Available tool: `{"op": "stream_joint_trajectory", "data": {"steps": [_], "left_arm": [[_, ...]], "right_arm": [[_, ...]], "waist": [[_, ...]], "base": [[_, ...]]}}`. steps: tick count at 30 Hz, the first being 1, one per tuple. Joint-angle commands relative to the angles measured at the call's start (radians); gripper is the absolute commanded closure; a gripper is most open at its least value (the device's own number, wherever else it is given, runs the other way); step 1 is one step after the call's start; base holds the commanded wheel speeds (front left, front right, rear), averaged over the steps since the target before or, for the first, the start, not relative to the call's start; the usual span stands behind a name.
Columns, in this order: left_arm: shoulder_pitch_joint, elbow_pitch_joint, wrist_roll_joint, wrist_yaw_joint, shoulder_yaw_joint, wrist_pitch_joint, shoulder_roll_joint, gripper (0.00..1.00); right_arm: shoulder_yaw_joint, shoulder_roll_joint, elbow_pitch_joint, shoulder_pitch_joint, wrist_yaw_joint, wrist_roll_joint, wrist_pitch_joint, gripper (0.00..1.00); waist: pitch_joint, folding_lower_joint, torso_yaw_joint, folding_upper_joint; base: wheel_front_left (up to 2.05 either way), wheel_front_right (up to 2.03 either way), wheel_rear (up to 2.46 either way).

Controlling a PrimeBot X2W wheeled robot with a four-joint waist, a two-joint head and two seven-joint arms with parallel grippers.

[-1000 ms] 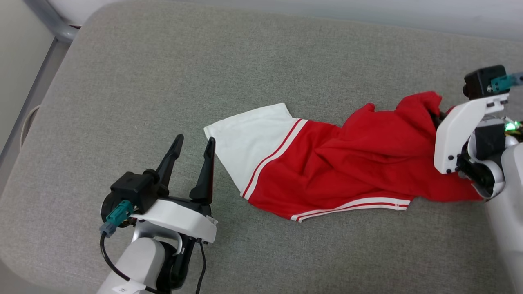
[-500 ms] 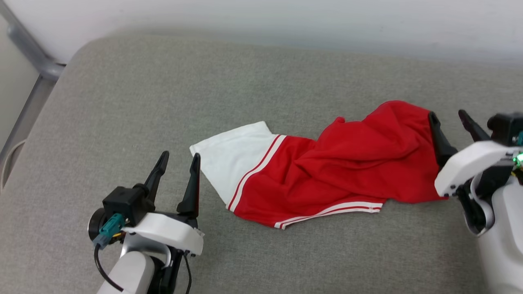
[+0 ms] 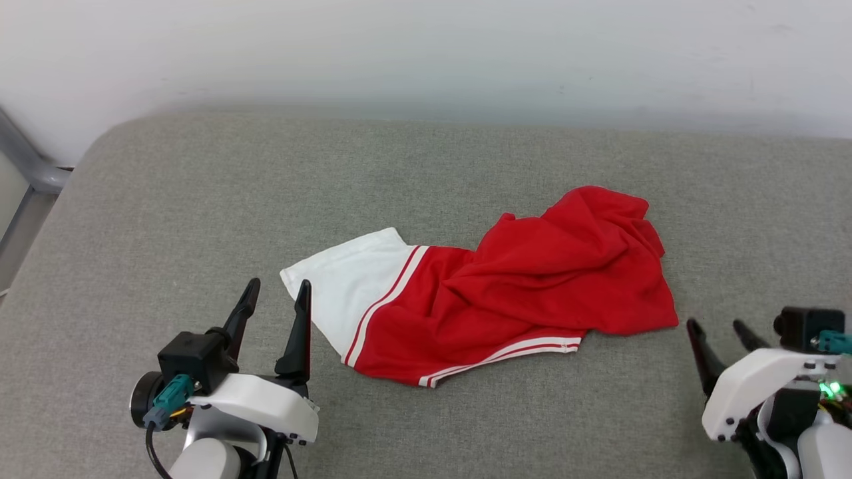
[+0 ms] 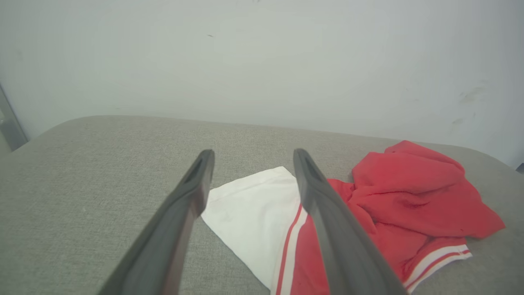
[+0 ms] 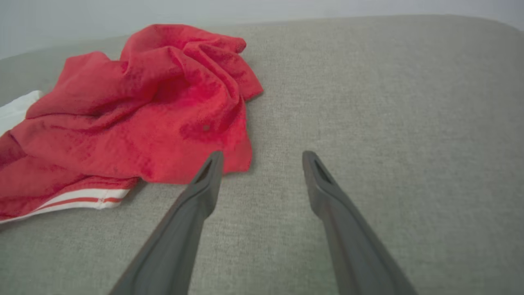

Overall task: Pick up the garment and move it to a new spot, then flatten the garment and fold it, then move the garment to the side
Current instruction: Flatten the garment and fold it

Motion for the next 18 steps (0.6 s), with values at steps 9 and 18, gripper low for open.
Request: {"op": "stream_joint_trajectory", "data": {"steps": [9,18], "left_arm": [[0.002,-0.017,-0.004,0.006,-0.009,0.009,0.006,0.0],[-0.056,-0.036,-0.001,-0.009,-0.02,0.003,-0.012,0.0]], "right_arm": [[0.02,-0.021,-0.113,0.053,-0.001,0.073,0.272,0.0],[0.08,-0.094,-0.085,-0.108,-0.001,0.114,0.431,0.0]], "waist": [[0.014,0.0001,0.009,0.0],[0.122,0.0001,0.057,0.0]], "base": [[0.0,0.0,0.0],[0.0,0.0,0.0]]}}
